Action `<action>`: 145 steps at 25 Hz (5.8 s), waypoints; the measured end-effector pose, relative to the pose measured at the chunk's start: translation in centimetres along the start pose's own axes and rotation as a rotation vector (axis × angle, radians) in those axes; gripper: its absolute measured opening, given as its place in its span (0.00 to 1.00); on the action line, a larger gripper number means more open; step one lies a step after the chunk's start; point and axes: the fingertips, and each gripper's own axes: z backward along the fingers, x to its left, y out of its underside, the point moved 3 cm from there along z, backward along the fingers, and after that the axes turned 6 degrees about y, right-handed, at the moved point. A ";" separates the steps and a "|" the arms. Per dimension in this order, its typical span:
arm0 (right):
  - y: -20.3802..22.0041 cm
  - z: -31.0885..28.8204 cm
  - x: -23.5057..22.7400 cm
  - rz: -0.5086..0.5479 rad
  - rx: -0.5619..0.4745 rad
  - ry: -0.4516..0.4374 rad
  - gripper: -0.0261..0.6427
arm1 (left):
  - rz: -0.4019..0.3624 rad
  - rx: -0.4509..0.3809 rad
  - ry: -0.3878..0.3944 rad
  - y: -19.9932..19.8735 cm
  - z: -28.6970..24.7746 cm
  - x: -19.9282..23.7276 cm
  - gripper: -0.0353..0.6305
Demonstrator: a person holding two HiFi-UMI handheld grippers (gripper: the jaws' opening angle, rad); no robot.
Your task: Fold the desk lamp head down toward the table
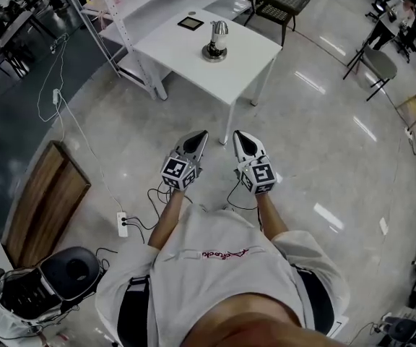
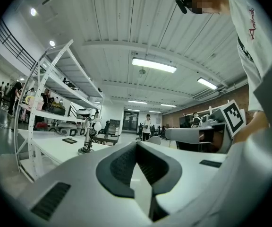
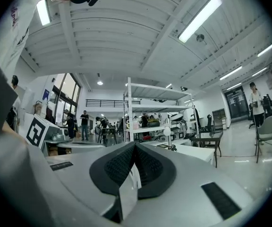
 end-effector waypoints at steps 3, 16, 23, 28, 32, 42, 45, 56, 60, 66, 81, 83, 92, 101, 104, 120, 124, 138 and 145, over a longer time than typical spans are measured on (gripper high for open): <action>0.1 0.3 -0.7 0.010 -0.007 0.012 0.08 | -0.003 0.005 0.006 0.1 -0.6 -0.2 0.08; 0.4 -1.1 -4.5 -0.003 0.017 -0.012 0.08 | 0.001 0.049 0.054 0.2 -6.9 -0.9 0.08; 1.7 -1.4 -6.1 -0.040 0.035 -0.028 0.08 | -0.006 0.068 0.048 0.6 -8.9 -0.6 0.08; 2.0 -2.9 -6.7 -0.027 0.038 -0.047 0.08 | 0.007 0.059 0.026 1.4 -9.5 0.5 0.08; 2.3 -4.6 -7.1 -0.016 0.048 -0.054 0.08 | 0.025 0.058 0.015 2.2 -10.0 2.0 0.08; 3.9 -11.1 -8.3 0.000 0.087 -0.064 0.08 | 0.069 0.051 -0.010 3.7 -12.7 8.6 0.08; 4.6 -12.9 -8.7 0.000 0.113 -0.060 0.08 | 0.092 0.056 -0.005 4.3 -13.6 10.3 0.08; 2.8 -22.4 -12.4 0.033 0.114 0.007 0.08 | 0.104 0.030 0.034 2.0 -19.4 19.4 0.08; 1.4 -26.3 -14.5 0.045 0.097 0.050 0.08 | 0.091 0.022 0.045 0.3 -21.6 23.3 0.08; 0.2 -30.1 -18.3 0.063 0.101 0.127 0.08 | 0.093 0.019 0.063 -1.1 -24.4 27.8 0.08; 1.4 -35.7 -21.8 0.055 0.126 0.197 0.08 | 0.093 0.039 0.094 -1.2 -28.6 35.5 0.08; 1.7 -35.8 -22.1 0.050 0.134 0.194 0.08 | 0.084 0.054 0.101 -0.9 -29.1 35.6 0.08; 3.0 -37.7 -23.6 0.011 0.153 0.121 0.08 | 0.090 0.091 0.055 0.2 -30.9 35.5 0.08; 3.4 -40.4 -24.7 -0.005 0.155 0.032 0.08 | 0.090 0.109 -0.007 0.6 -32.4 36.1 0.08; 3.5 -40.5 -24.8 -0.011 0.160 0.023 0.08 | 0.096 0.115 -0.016 0.9 -32.5 36.0 0.08; 6.4 -38.4 -23.3 -0.058 0.237 -0.001 0.08 | 0.158 0.172 -0.015 4.3 -31.7 33.9 0.08; 7.5 -38.0 -23.0 -0.072 0.260 -0.010 0.08 | 0.176 0.188 -0.022 5.3 -31.2 33.5 0.08; 9.8 -37.1 -22.2 -0.097 0.316 -0.040 0.08 | 0.176 0.184 -0.053 7.4 -30.0 32.5 0.12; 10.0 -37.1 -22.8 -0.095 0.319 -0.032 0.08 | 0.203 0.161 -0.072 7.7 -30.1 33.4 0.41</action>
